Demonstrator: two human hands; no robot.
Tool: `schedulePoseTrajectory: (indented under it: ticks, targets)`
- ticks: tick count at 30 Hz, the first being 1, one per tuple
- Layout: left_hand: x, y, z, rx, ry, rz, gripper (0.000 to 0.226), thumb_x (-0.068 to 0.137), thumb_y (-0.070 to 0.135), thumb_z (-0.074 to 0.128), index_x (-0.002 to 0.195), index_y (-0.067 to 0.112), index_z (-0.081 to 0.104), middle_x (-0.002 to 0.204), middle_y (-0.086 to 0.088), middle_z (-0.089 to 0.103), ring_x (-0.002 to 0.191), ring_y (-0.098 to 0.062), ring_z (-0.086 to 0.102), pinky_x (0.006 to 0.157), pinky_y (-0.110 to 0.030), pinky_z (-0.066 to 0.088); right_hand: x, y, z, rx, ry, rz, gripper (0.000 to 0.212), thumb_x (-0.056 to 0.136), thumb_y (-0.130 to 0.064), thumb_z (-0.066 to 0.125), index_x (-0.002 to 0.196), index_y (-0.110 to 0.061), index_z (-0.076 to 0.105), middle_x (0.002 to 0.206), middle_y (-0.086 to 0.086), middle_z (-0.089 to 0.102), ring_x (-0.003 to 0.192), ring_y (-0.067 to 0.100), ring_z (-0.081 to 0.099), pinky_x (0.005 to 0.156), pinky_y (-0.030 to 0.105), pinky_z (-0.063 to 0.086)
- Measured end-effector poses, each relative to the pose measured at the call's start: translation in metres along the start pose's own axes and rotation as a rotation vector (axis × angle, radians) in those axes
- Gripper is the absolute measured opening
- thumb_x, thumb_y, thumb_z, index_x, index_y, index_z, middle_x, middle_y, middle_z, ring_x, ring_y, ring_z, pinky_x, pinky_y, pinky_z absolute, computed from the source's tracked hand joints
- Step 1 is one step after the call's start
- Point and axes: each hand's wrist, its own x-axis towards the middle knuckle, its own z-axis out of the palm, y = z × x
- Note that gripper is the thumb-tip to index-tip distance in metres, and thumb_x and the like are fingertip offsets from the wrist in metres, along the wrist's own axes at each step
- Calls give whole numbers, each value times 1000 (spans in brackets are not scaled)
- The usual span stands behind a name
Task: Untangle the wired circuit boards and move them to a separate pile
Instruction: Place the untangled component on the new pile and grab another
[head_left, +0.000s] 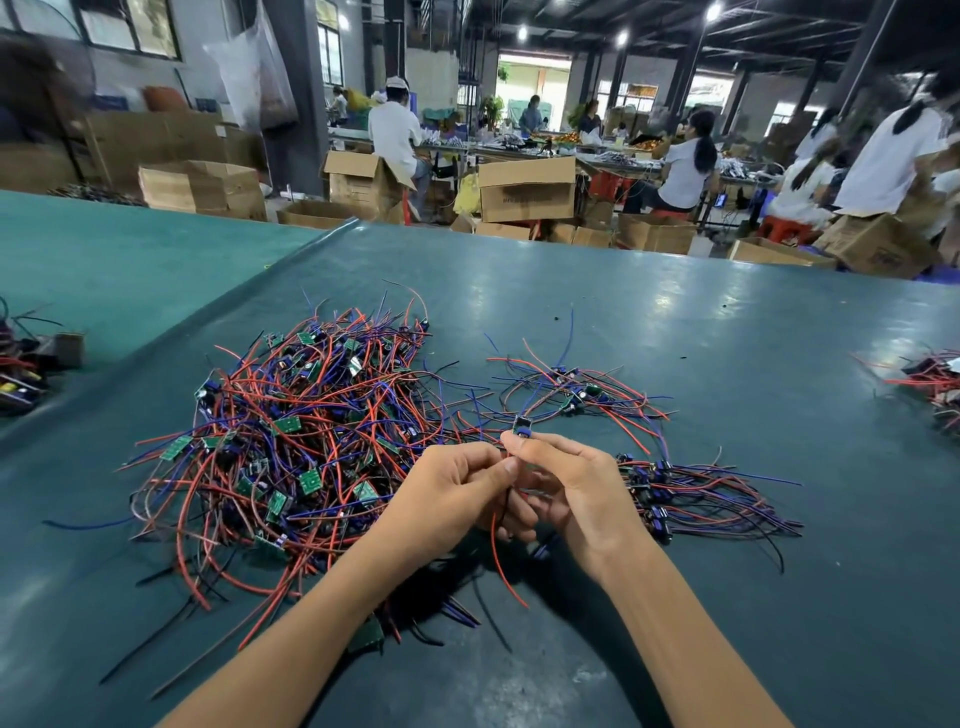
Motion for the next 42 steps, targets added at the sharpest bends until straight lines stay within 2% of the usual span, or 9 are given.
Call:
schedulePoseTrajectory:
  ticks: [8,12,16,19,23,26,31,37,42]
  targets:
    - [0,-1,-1,-20,29,71,23,93,33,59,94,15,73,76,-17,75,64,-30,74,55,-27,56,-2,-3,1,-47,-100,41,37,80,-41,78,85,-5,69,57,11,45,49,23,40,56,36,32]
    - [1,-2,-1,-63,-10,35,32,96,30,55,102,-1,65,80,-18,75,66,-30,74,60,-31,58,-3,-1,5,1,-134,54,35,80,-40,77,87,-6,71,58,10,45,51,21,35,49,27,38]
    - [-1,-1,-1,-78,-29,-1,22,103,17,50,98,-1,62,80,-20,74,67,-33,74,60,-30,56,-1,3,6,64,-69,27,43,71,-34,78,102,-5,76,88,24,53,53,22,40,46,28,36]
    - [-1,0,0,-77,-56,-37,27,104,16,49,106,-10,59,82,-21,74,71,-35,73,62,-31,56,1,5,3,51,-23,-20,39,71,-28,78,98,0,76,81,26,56,40,18,37,42,23,35]
    - [-2,1,-2,-73,-73,-70,33,103,18,51,106,-14,59,84,-20,74,74,-35,73,64,-30,56,4,6,0,-26,49,-43,38,66,-28,80,90,1,76,62,13,53,45,20,42,43,22,38]
    - [-2,1,-1,-58,-58,-76,25,104,16,50,99,-5,62,83,-20,75,72,-33,73,64,-30,56,4,5,-3,-67,45,-39,38,68,-29,81,89,2,75,64,14,56,49,21,43,46,24,38]
    - [0,-2,-1,-18,-39,-86,29,103,16,52,98,-11,60,86,-25,74,70,-34,73,62,-30,56,2,2,-6,-89,-13,17,27,80,-25,79,85,1,76,66,15,59,48,22,47,47,27,39]
    - [1,-3,-1,-18,-36,-81,22,105,14,49,90,6,64,83,-21,75,73,-36,74,62,-29,57,1,0,-7,-156,-24,15,31,85,-28,76,80,2,75,69,17,60,53,23,50,49,28,42]
    - [-1,-1,-2,-48,-80,-132,30,105,15,48,102,-12,60,83,-20,75,71,-31,74,62,-28,58,3,0,-5,-292,46,-116,24,87,-21,74,69,-6,76,61,10,63,55,17,52,53,25,44]
